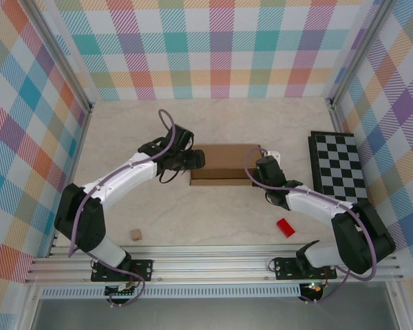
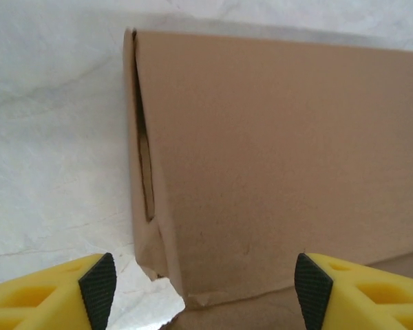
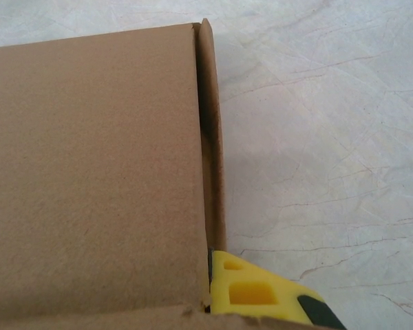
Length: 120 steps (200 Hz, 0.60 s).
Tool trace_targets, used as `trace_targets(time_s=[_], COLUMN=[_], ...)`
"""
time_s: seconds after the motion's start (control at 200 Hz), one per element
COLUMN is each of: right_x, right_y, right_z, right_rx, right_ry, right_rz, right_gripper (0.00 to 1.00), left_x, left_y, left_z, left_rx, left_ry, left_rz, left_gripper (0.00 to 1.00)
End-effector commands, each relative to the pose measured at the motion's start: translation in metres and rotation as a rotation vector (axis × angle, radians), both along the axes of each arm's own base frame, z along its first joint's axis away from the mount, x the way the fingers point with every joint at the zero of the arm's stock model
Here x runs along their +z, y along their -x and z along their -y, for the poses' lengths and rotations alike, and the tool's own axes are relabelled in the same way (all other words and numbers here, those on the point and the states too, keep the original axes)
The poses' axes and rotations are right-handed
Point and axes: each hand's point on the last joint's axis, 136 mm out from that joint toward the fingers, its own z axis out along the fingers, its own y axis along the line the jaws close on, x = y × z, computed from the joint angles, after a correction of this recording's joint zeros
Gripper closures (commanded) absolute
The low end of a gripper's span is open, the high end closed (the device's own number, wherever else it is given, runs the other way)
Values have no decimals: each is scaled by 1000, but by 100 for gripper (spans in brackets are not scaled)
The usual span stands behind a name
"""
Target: Fold the paper box
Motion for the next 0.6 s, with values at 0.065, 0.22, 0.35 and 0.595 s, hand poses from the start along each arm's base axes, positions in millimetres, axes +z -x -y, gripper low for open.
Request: trace_targets(time_s=[0.065, 0.22, 0.35, 0.595], right_x=[-17, -17, -15, 31], right_y=[17, 22, 29, 56], right_z=[0, -8, -16, -10], right_rx=[21, 40, 71, 115], right_ry=[15, -12, -44, -65], right_rz=[-112, -173, -233, -258], right_gripper=[85, 76, 72, 53], left_x=[-25, -45, -54, -64], left_y=[12, 16, 15, 12], left_z=[-17, -22, -21, -30], left_rx=[46, 82, 101, 103], left_ry=[-52, -59, -45, -113], left_rz=[-56, -83, -94, -92], left_gripper=[34, 43, 47, 50])
